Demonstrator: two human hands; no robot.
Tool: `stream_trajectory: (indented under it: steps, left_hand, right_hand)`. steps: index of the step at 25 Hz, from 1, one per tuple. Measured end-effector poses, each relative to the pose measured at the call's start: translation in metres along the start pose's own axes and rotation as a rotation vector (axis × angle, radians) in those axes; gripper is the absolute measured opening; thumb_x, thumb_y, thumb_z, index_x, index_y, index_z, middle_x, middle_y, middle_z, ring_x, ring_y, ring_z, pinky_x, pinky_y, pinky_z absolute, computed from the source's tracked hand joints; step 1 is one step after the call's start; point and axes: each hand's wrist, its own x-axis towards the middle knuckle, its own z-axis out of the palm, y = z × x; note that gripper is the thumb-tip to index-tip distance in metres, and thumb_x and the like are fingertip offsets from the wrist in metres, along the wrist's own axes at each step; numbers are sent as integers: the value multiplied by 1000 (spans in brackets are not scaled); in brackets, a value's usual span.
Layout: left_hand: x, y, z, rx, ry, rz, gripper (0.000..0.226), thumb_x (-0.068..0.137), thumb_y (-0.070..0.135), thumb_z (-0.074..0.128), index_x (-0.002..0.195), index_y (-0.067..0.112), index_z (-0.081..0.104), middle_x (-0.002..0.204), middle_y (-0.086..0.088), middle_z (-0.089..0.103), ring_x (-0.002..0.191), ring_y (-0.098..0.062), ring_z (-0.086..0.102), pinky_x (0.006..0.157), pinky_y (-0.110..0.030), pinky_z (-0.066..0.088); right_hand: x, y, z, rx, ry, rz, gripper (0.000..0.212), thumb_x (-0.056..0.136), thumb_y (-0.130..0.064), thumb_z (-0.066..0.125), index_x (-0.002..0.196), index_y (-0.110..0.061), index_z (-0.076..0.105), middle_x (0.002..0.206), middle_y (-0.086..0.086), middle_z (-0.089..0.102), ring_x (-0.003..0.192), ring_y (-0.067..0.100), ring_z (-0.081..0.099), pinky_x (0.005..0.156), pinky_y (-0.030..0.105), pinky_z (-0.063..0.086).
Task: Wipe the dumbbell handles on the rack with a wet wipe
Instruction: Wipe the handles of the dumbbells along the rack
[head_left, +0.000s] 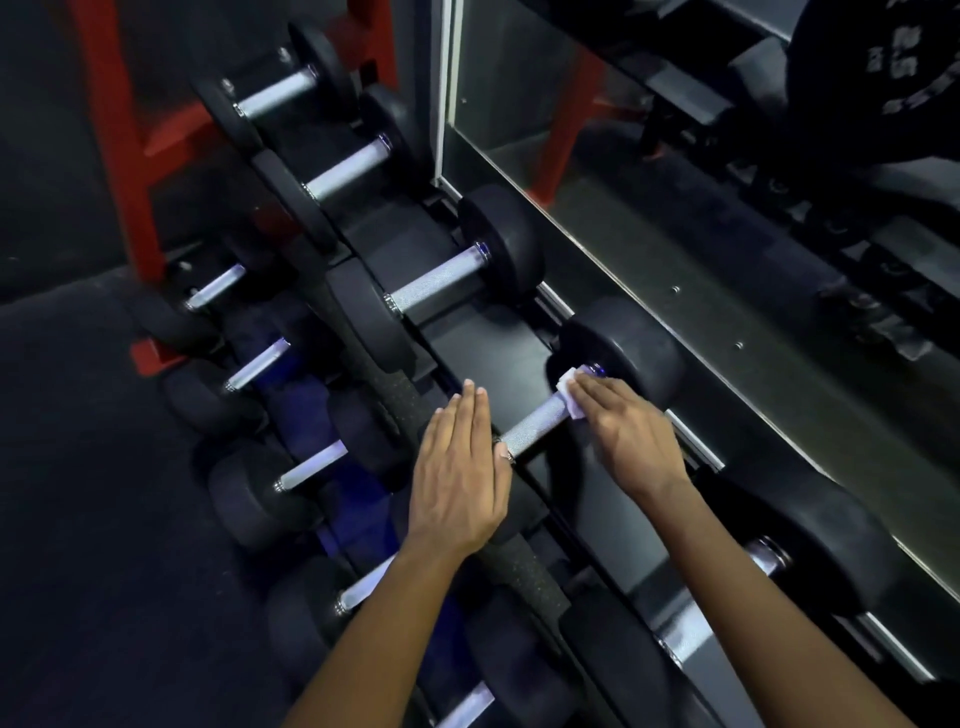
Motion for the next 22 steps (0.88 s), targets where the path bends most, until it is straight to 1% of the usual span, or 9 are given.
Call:
stream_trajectory:
  steps: [3, 6, 8, 10, 11, 13, 16, 19, 22]
  left_hand:
    - [-2, 4, 3, -6, 31, -91, 56, 95, 28, 25, 139, -5, 38, 145, -21, 38, 131, -32, 42, 112, -42, 31]
    - [-5, 7, 5, -55, 56, -167, 56, 95, 27, 24, 138, -5, 39, 144, -20, 41, 131, -31, 43, 113, -41, 27]
    - [-6, 6, 4, -64, 60, -152, 56, 95, 28, 24, 137, -5, 40, 143, -20, 43, 130, -31, 44, 111, -43, 31]
    - [-4, 5, 5, -64, 73, -145, 55, 95, 28, 25, 136, -6, 42, 141, -20, 45, 128, -31, 45, 110, -43, 33]
    - [-3, 4, 5, -64, 81, -147, 55, 95, 28, 25, 135, -6, 42, 140, -19, 46, 128, -31, 45, 110, -43, 34]
    - [-5, 5, 4, -70, 79, -147, 55, 95, 28, 26, 135, -5, 44, 139, -19, 47, 127, -31, 46, 109, -42, 35]
    - [-4, 3, 4, -63, 87, -122, 53, 95, 26, 27, 133, -6, 46, 138, -19, 49, 125, -31, 47, 108, -42, 36]
    - [-5, 3, 4, -71, 86, -121, 52, 94, 25, 28, 132, -5, 47, 137, -19, 50, 125, -31, 47, 108, -42, 36]
    - [-4, 2, 3, -83, 74, -118, 53, 95, 25, 26, 134, -5, 46, 138, -19, 48, 127, -31, 46, 108, -44, 37]
  right_hand:
    - [-2, -7, 2, -14, 36, -26, 45, 76, -2, 54, 120, 0, 62, 120, 12, 65, 110, 29, 63, 75, 39, 59]
    - [-11, -21, 12, 22, -55, -159, 48, 83, -10, 36, 124, -2, 60, 127, 13, 61, 117, 28, 59, 81, 40, 57]
    - [-20, -34, 15, 20, -91, -292, 42, 84, -7, 52, 125, -5, 60, 129, 10, 60, 120, 25, 57, 82, 38, 57]
    - [-21, -39, 13, 47, -138, -327, 52, 73, -4, 75, 123, -4, 61, 128, 10, 61, 119, 23, 58, 85, 33, 56]
    - [-19, -40, 14, 64, -145, -315, 55, 70, -3, 78, 123, -3, 61, 127, 10, 61, 119, 24, 57, 86, 33, 55]
    - [-12, -41, 14, 64, -107, -318, 44, 78, -6, 70, 121, -5, 62, 126, 9, 62, 119, 24, 58, 88, 35, 54]
    - [6, -49, 15, -34, -85, -347, 32, 86, -18, 46, 109, -11, 67, 114, 4, 66, 108, 21, 62, 92, 34, 47]
    - [24, -58, 9, -81, -247, -304, 18, 86, -12, 49, 95, -12, 64, 92, 2, 63, 90, 24, 63, 101, 41, 37]
    - [44, -54, -4, -87, -428, -284, 25, 88, -10, 46, 109, -15, 60, 105, 3, 58, 102, 24, 57, 104, 36, 29]
